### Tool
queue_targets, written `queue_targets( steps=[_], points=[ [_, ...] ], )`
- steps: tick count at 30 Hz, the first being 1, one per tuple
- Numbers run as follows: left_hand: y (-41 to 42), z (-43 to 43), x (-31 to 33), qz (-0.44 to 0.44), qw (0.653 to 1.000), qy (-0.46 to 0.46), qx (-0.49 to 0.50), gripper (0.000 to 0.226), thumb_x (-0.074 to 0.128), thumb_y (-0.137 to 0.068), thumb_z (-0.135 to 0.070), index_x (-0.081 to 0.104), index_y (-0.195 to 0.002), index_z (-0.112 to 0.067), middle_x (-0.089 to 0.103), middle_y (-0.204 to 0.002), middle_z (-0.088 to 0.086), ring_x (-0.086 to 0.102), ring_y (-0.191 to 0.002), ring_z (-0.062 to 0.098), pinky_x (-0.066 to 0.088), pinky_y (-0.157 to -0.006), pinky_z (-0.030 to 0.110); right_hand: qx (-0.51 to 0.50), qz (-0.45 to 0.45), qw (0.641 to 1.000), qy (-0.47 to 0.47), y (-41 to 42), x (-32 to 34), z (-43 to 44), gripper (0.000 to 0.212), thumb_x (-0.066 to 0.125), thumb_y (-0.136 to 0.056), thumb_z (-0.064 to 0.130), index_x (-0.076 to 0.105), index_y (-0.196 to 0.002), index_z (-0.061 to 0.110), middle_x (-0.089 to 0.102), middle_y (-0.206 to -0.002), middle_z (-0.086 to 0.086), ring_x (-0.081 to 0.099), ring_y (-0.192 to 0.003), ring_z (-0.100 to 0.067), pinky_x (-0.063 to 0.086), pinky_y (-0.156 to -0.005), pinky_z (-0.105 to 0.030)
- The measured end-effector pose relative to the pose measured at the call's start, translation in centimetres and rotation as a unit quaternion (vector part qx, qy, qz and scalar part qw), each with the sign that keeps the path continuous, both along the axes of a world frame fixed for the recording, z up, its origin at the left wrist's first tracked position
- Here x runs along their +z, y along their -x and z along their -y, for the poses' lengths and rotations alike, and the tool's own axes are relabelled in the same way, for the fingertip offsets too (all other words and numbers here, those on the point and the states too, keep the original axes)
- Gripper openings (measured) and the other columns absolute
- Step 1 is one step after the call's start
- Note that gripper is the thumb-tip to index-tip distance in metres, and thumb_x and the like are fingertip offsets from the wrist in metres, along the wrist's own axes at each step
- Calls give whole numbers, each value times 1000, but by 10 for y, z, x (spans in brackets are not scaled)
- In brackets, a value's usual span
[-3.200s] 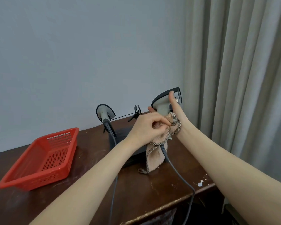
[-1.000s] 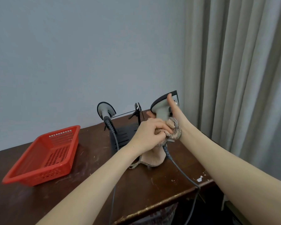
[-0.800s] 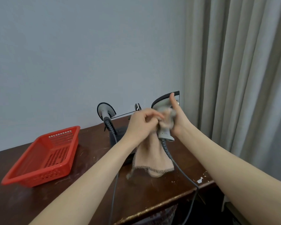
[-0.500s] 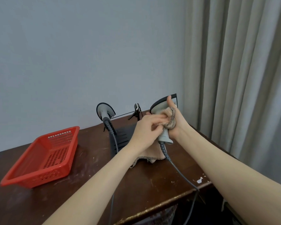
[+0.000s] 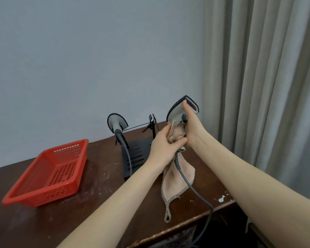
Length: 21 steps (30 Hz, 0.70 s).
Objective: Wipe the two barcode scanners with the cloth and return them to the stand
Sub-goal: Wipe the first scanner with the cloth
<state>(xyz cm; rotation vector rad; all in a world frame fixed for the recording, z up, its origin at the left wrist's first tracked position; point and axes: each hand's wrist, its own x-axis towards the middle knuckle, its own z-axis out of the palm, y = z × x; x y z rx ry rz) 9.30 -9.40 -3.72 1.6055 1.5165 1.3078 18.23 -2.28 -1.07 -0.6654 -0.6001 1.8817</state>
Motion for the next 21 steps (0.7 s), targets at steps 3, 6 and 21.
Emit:
queue_targets(
  steps=[3,6,21],
  points=[
    [-1,-5,0,32,999,7,11,46,75,-74,-19,59,-118,-23,68,-107,-6,65,-97,11,53,-86,27,21,17,1000,-6,0,0,1,64,63,-82,57,53,-121,7,62,-105,-17,64,-88,-31,53,-67,-39],
    [0,-10,3,63,997,27,39,27,73,-73,-13,66,-96,-25,72,-92,-1,67,-89,16,55,-84,36,37,14,999,-10,-1,-4,-3,70,58,-84,61,54,-129,7,62,-120,-17,62,-103,-32,53,-75,-42],
    [20,-8,9,-39,993,-27,112,22,63,-86,-23,63,-66,-15,64,-64,-4,60,-65,12,45,-65,27,30,11,999,23,3,-23,-8,50,61,-84,56,66,-90,6,70,-76,-8,67,-61,-22,55,-57,-31]
  ],
)
